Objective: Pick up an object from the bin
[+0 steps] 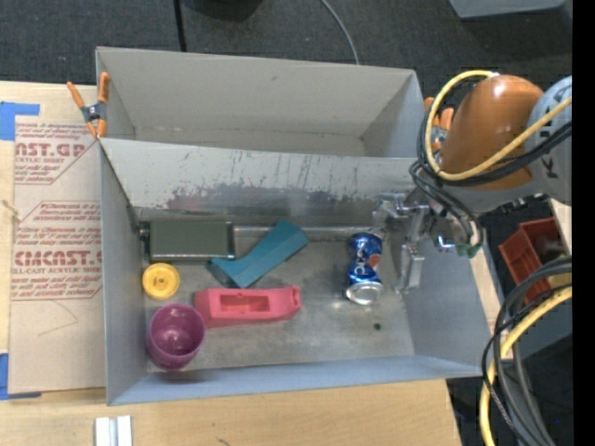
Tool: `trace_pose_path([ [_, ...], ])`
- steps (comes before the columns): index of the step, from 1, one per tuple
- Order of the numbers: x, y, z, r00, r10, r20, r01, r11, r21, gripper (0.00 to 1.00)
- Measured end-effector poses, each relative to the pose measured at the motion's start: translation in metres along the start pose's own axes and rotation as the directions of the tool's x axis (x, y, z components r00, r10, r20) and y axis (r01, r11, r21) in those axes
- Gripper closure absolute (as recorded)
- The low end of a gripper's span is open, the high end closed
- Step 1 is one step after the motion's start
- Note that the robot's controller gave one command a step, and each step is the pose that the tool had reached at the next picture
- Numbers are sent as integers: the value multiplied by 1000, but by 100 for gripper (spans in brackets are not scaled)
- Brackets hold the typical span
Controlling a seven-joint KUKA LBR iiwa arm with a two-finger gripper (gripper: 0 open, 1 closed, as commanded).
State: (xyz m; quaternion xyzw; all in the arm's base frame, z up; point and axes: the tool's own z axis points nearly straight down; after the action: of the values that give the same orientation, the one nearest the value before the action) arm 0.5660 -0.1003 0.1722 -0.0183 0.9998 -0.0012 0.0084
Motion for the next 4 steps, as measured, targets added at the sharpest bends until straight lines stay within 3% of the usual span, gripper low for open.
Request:
trace_pose_path([
  [1, 11, 43, 43, 994, -103, -23, 103, 995, -5, 0],
  [2, 14, 57, 73, 999, -39, -9, 39, 999, -6, 0],
  [3, 14, 24, 87, 988, 156, -17, -156, 988, 1, 100],
  [4, 14, 24, 87, 988, 156, -16, -156, 988, 1, 100],
])
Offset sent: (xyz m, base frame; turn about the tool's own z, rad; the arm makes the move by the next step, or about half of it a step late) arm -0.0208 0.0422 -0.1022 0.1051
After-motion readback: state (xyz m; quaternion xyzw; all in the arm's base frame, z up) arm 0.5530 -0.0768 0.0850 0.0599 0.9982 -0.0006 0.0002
